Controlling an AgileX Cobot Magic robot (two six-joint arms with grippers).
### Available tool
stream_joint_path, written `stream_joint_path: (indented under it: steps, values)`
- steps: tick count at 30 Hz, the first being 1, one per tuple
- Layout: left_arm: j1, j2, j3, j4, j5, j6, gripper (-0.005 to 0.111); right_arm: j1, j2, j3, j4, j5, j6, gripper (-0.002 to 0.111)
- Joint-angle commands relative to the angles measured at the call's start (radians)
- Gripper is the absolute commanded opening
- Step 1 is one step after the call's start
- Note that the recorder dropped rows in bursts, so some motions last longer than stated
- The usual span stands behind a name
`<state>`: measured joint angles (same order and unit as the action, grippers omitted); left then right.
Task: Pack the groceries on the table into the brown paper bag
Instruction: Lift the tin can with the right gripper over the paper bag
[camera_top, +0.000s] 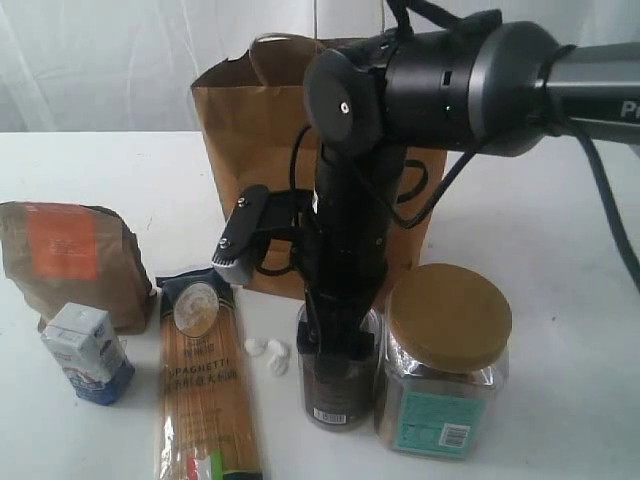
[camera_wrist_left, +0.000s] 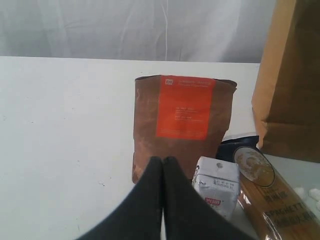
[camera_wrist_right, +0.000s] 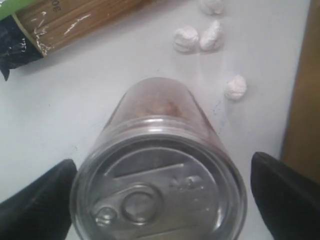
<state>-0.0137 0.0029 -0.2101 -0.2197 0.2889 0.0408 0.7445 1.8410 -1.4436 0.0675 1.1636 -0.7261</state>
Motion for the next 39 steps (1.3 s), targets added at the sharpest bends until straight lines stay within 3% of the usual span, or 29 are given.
stream_joint_path:
  steps: [1,4,12,22,30,35,36,39]
  values:
    - [0.002,-0.003,0.005,-0.015,-0.006,-0.004,0.0,0.002,0.006,0.004,0.01,0.042,0.024,0.08]
    - [0.002,-0.003,0.005,-0.015,-0.006,-0.004,0.0,0.002,0.006,0.004,0.012,0.057,0.061,0.071]
    - [0.002,-0.003,0.005,-0.015,-0.006,-0.004,0.0,0.002,0.006,-0.003,0.012,0.057,0.106,0.03]
    - [0.002,-0.003,0.005,-0.015,-0.008,-0.004,0.0,0.002,-0.104,-0.1,0.056,0.057,0.146,0.027]
    - [0.002,-0.003,0.005,-0.015,-0.008,-0.004,0.0,0.002,-0.229,-0.229,0.348,0.056,0.144,0.027]
    - [0.002,-0.003,0.005,-0.015,-0.008,-0.004,0.0,0.002,-0.293,-0.28,0.346,-0.304,0.144,0.027]
    - [0.002,-0.003,0.005,-0.015,-0.008,-0.004,0.0,0.002,-0.298,-0.28,0.326,-0.48,0.144,0.027]
    - [0.002,-0.003,0.005,-0.015,-0.008,-0.004,0.0,0.002,-0.282,-0.28,0.317,-0.751,0.146,0.027]
